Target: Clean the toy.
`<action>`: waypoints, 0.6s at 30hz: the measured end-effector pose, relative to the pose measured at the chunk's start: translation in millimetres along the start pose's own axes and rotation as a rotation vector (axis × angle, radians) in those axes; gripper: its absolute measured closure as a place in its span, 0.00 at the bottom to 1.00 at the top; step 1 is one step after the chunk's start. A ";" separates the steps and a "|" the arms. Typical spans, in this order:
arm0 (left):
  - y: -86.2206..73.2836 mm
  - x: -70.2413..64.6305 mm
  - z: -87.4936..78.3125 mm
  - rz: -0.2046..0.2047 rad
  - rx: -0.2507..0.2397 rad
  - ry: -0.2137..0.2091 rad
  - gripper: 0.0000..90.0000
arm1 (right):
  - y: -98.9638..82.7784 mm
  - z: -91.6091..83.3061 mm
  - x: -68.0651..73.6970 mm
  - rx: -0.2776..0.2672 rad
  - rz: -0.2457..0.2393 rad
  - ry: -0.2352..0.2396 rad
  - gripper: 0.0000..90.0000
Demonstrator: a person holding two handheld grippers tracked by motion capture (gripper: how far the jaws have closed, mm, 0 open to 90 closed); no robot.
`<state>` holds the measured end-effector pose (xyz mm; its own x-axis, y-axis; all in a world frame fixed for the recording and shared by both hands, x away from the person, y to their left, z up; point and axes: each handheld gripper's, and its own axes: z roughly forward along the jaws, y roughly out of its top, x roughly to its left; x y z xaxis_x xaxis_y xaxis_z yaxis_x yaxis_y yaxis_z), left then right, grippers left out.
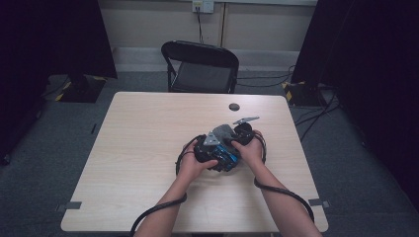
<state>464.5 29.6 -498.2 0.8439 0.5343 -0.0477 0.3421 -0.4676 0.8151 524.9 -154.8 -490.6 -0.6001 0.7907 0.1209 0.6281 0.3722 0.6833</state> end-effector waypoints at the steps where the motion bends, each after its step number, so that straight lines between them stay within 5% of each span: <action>1: -0.1 0.1 -0.1 0.001 0.000 0.000 0.00 | 0.9 1.7 0.1 0.001 -0.024 0.012 0.76; 10: 0.8 -0.2 0.9 0.005 0.001 -0.004 0.00 | 4.0 4.1 8.9 0.021 -0.116 0.069 0.83; 18: 0.7 0.4 0.9 0.007 0.000 -0.008 0.00 | 2.0 -1.0 3.9 0.028 -0.145 0.124 0.84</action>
<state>465.4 28.8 -498.2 0.8498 0.5250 -0.0465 0.3360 -0.4717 0.8152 523.4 -151.5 -488.0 -0.7405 0.6626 0.1119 0.5435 0.4926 0.6796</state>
